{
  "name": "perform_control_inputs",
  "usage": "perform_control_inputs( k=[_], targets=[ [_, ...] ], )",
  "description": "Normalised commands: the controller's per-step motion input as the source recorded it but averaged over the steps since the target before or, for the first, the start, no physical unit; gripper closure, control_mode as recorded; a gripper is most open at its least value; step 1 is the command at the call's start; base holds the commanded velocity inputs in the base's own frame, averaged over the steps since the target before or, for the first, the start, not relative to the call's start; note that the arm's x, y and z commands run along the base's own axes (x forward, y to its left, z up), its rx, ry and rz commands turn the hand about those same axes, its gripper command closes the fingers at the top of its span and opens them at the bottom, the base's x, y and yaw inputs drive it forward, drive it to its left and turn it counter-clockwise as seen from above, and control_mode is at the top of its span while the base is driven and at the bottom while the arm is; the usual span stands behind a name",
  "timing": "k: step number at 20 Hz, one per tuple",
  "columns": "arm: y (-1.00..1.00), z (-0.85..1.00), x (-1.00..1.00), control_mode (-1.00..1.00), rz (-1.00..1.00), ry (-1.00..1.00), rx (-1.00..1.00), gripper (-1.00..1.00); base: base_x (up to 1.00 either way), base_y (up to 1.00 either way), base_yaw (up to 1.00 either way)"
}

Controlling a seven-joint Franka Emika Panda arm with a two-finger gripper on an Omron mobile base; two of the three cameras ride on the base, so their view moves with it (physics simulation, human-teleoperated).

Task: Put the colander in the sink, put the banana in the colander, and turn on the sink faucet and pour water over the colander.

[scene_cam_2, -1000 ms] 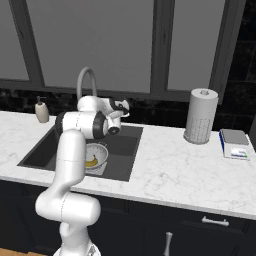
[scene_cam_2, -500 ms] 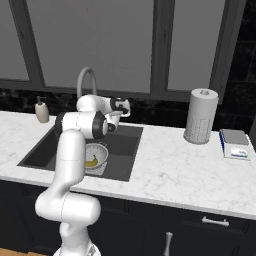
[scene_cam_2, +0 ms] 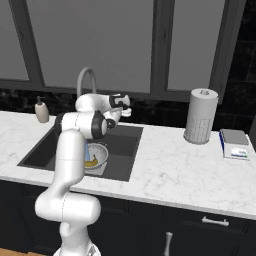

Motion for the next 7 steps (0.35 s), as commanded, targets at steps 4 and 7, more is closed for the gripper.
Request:
perform_control_inputs(
  k=[4,7],
  targets=[
    [-0.99,1.0,-0.26,-1.0,0.06,0.0,0.42,1.0,0.0,0.0,0.0],
    [-0.97,1.0,-0.34,-1.0,0.07,-0.01,0.4,1.0,0.0,0.0,0.0]
  ],
)
